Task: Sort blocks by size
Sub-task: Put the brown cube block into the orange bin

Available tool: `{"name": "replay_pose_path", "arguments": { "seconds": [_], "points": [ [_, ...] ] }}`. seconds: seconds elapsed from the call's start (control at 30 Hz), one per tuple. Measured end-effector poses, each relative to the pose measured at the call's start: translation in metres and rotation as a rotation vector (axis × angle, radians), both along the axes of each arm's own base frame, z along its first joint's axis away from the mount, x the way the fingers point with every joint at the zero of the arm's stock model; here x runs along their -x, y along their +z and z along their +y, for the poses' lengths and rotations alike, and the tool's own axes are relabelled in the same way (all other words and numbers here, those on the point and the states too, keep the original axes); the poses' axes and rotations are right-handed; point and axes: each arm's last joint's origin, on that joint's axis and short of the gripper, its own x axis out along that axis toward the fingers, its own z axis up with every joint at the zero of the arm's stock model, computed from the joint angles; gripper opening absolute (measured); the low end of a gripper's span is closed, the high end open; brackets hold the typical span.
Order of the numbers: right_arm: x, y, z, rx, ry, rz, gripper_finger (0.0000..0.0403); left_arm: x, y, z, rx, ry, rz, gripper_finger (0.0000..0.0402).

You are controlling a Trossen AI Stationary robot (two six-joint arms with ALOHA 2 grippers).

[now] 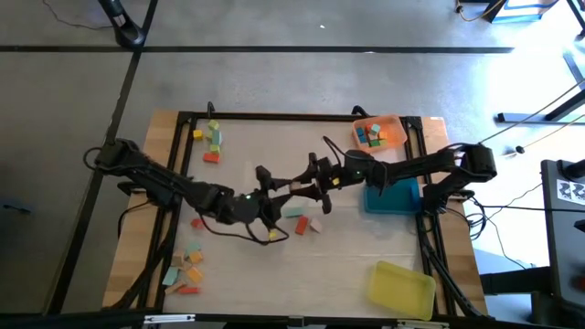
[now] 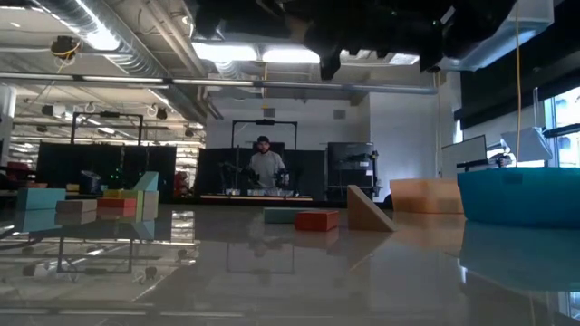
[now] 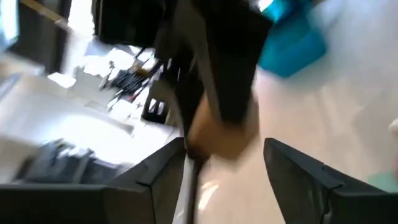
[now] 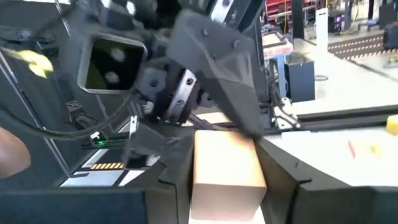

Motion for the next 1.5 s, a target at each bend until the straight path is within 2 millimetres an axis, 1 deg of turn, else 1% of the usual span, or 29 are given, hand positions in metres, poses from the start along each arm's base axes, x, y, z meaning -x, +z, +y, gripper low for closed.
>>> {"name": "replay_pose_path", "arguments": {
  "seconds": [0.1,0.23,0.37,0.47,0.53,0.63,0.73,0.8,0.87,1.0,1.13,1.3,1.5],
  "points": [
    [0.009,0.011,-0.003,0.035,-0.045,0.025,0.0128,0.015,0.004,-0.008,-0.026,0.070,0.004,0.0209],
    [0.027,0.021,-0.008,0.093,-0.178,0.117,0.0129,0.042,0.014,-0.011,0.092,0.091,-0.025,0.0205],
    [0.051,0.032,-0.013,0.181,-0.371,0.231,0.0133,0.071,0.019,-0.003,0.271,0.151,-0.040,0.0204],
    [0.070,0.037,-0.017,0.269,-0.542,0.325,0.0127,0.086,0.017,0.005,0.374,0.226,-0.036,0.0203],
    [0.083,0.040,-0.020,0.325,-0.673,0.389,0.0127,0.094,0.015,0.009,0.415,0.281,-0.039,0.0203],
    [0.102,0.040,-0.033,0.408,-0.896,0.508,0.0127,0.099,0.009,0.014,0.441,0.344,-0.033,0.0203],
    [0.118,0.035,-0.054,0.442,-1.067,0.636,0.0128,0.100,-0.001,0.018,0.436,0.373,-0.021,0.0203],
    [0.126,0.031,-0.070,0.410,-1.132,0.704,0.0129,0.101,-0.007,0.021,0.430,0.391,-0.013,0.0203],
    [0.134,0.026,-0.088,0.339,-1.156,0.763,0.0129,0.102,-0.012,0.024,0.424,0.411,-0.005,0.0203],
    [0.145,0.012,-0.119,0.151,-1.074,0.848,0.0129,0.102,-0.020,0.028,0.422,0.432,-0.002,0.0203],
    [0.152,-0.001,-0.142,0.044,-1.107,0.918,0.0129,0.104,-0.025,0.029,0.416,0.439,0.009,0.0203],
    [0.157,-0.017,-0.159,-0.012,-1.146,1.013,0.0135,0.106,-0.030,0.029,0.432,0.448,0.014,0.0203],
    [0.154,-0.031,-0.168,-0.055,-1.110,1.067,0.0149,0.106,-0.030,0.029,0.434,0.448,0.014,0.0203]
  ]
}}
